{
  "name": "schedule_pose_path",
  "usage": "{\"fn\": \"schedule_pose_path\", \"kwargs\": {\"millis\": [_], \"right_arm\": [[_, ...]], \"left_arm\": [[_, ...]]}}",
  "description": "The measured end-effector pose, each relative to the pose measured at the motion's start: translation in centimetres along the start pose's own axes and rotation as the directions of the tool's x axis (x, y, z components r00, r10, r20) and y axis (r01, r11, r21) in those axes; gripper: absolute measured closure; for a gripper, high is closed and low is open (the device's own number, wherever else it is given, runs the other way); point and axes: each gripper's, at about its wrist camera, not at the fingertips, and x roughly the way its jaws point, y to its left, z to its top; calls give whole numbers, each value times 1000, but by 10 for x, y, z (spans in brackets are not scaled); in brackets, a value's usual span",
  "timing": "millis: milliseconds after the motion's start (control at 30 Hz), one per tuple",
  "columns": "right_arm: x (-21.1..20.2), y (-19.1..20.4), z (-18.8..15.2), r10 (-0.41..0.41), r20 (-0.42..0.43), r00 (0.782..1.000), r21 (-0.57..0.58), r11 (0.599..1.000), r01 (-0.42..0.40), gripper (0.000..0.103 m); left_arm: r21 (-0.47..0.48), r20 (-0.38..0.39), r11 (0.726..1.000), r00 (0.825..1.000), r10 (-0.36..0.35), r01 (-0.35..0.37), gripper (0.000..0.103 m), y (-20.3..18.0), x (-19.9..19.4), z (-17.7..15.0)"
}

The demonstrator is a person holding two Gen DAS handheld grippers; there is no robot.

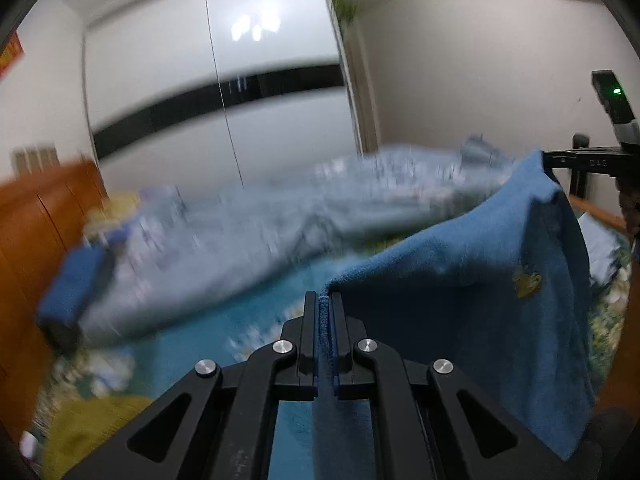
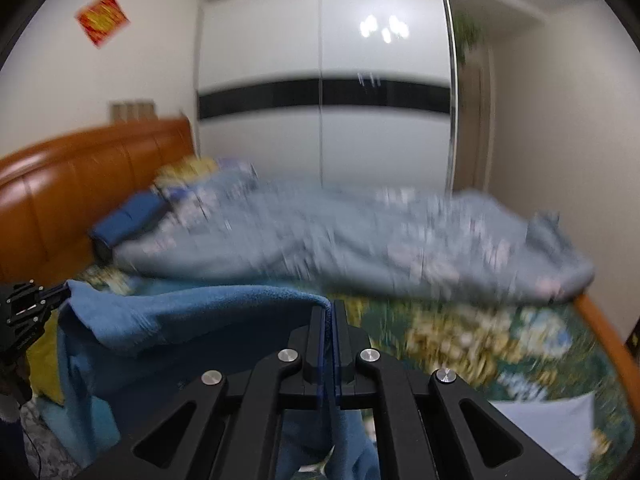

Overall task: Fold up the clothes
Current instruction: 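Hold the sweatshirt up with both grippers and shake it out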

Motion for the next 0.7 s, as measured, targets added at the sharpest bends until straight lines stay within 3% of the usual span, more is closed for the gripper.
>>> {"fn": "schedule_pose_path", "kwargs": {"millis": [100, 233, 500, 667, 700], "right_arm": [[88, -17, -23, -7, -149, 989, 21, 1000, 11, 100], [181, -35, -50, -7, -288, 958, 40, 999, 20, 100], [295, -52, -73, 20, -415, 910, 88, 996, 19, 100], [335, -59, -95, 32, -476, 879, 105, 994, 21, 100], [340, -60, -99, 35, -484, 875, 109, 994, 21, 100]], "left_arm": [[-8, -127, 1000, 992, -3, 2, 99, 0, 80, -18], [-57, -259, 998, 965, -36, 22, 99, 5, 164, -39], [-118, -391, 991, 915, -100, 58, 99, 21, 259, -67], [-111, -453, 990, 883, -127, 85, 98, 19, 292, -77], [-114, -451, 990, 883, -130, 87, 97, 20, 294, -78]]}}
